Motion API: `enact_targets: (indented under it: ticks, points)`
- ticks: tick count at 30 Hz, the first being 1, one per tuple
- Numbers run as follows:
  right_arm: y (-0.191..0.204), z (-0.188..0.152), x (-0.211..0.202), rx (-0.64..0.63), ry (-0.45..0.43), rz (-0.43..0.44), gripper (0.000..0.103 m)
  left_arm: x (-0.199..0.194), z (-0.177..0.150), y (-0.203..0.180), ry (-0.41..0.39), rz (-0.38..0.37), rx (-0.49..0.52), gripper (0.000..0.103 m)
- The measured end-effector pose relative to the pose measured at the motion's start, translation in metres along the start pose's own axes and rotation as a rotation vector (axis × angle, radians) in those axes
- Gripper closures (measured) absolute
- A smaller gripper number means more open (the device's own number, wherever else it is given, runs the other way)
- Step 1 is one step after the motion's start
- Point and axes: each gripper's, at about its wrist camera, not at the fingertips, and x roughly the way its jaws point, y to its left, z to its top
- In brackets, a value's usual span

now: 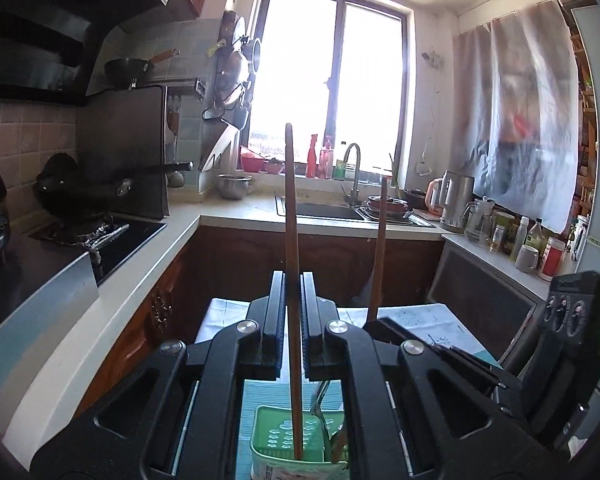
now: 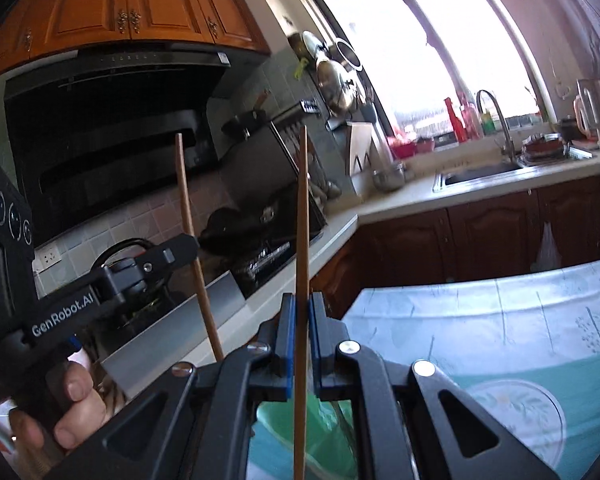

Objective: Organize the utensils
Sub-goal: 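Lift both held chopsticks up and over the green caddy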

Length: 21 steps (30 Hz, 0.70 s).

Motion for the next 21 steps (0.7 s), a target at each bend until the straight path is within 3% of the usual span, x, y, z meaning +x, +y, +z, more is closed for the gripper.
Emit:
enact_targets:
  ticks: [7, 21]
  points:
    - [0.015, -0.010, 0.011, -0.080, -0.126, -0.028, 0.097, 0.038, -0.027, 0.001, 0.052, 0.006, 0.003, 0.099]
    - [0.014, -0.039, 0.033, -0.117, -0.111, -0.055, 0.097, 0.080, -0.083, 0.009, 0.153, -0.003, -0.016, 0.099]
